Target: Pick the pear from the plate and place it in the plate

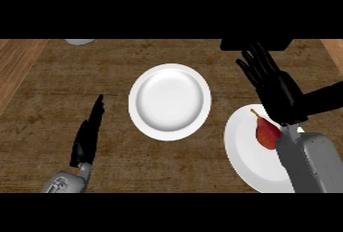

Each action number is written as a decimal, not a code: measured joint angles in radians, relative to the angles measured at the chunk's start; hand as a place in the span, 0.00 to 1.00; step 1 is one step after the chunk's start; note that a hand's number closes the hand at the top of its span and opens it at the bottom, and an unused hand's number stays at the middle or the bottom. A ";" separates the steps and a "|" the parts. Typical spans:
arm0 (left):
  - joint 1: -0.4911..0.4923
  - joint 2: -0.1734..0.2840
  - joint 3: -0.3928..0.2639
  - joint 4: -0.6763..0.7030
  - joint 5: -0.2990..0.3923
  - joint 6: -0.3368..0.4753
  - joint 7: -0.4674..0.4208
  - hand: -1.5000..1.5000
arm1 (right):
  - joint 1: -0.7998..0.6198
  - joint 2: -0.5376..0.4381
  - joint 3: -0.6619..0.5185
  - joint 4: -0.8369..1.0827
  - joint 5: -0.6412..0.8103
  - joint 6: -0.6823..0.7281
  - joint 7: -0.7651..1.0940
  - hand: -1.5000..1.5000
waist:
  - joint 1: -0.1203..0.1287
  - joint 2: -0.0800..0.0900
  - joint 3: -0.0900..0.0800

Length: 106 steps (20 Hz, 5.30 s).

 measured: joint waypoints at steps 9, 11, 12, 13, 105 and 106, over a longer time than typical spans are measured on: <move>0.037 0.072 0.086 -0.026 0.092 -0.152 -0.143 0.50 | -0.011 -0.050 -0.106 0.127 -0.009 -0.001 -0.031 0.00 | -0.027 0.012 -0.030; 0.053 0.078 0.097 -0.022 0.115 -0.188 -0.175 0.50 | 0.033 0.006 -0.130 0.151 0.015 -0.075 -0.105 0.00 | -0.029 0.013 -0.029; 0.059 0.085 0.109 -0.022 0.128 -0.205 -0.184 0.50 | 0.055 0.032 -0.135 0.158 0.027 -0.096 -0.151 0.00 | -0.029 0.013 -0.028; 0.070 0.086 0.114 -0.015 0.136 -0.223 -0.206 0.50 | 0.084 0.056 -0.133 0.160 0.044 -0.112 -0.197 0.00 | -0.030 0.013 -0.028; 0.099 -0.054 0.409 0.019 -0.037 -0.505 -0.226 0.50 | 0.530 -0.193 0.117 -0.427 1.306 -0.086 0.237 1.00 | -0.048 0.007 -0.028; 0.095 -0.056 0.409 0.028 -0.040 -0.504 -0.231 0.50 | 0.527 -0.192 0.113 -0.468 1.315 -0.085 0.249 1.00 | -0.047 0.007 -0.028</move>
